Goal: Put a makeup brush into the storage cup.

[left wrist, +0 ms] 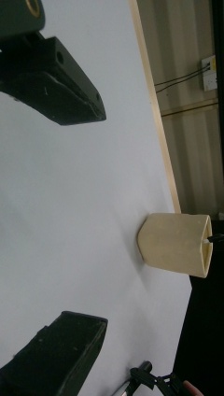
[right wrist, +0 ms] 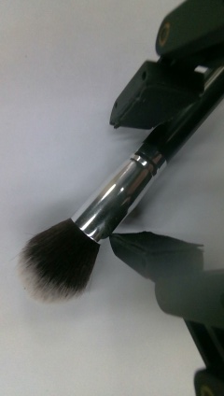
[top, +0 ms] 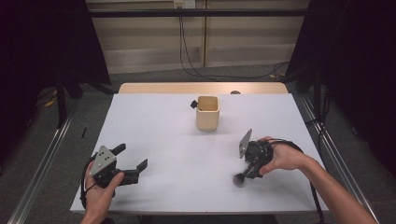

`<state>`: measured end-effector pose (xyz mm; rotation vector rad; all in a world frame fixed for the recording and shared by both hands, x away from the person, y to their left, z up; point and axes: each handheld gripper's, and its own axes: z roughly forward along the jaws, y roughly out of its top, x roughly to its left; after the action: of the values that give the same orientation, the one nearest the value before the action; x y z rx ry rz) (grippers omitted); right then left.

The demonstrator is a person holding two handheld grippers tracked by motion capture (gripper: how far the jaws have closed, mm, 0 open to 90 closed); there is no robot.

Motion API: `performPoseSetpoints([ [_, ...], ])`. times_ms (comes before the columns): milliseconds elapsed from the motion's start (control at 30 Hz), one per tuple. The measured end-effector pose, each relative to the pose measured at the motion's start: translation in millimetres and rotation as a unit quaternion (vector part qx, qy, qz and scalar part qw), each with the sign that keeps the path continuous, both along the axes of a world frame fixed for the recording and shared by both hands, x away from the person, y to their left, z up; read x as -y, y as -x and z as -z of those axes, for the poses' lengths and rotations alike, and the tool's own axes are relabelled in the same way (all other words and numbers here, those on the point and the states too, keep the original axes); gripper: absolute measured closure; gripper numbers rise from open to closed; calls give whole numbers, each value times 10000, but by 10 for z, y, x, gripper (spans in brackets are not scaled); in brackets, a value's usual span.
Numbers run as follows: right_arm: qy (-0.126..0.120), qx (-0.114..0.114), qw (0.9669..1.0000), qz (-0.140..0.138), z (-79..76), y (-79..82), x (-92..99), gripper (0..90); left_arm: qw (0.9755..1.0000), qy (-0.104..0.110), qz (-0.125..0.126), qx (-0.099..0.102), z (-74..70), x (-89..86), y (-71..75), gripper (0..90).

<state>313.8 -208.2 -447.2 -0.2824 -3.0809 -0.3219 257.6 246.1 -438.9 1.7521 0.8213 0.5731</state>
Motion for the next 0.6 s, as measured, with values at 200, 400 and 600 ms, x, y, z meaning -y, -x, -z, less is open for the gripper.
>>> performPoseSetpoints([
  [200, 105, 67, 9999, -75, 29, 27, -31, 412, 10000, 1, -49, 1, 1, -5, 3, 29],
  [400, 53, 64, 9998, -195, 26, 29, -26, 476, 10000, -16, -34, 10, 1, 0, 6, 29],
  [600, 72, 46, 9999, -150, 15, 22, -29, 562, 10000, 2, -44, -1, 6, -8, 3, 29],
])
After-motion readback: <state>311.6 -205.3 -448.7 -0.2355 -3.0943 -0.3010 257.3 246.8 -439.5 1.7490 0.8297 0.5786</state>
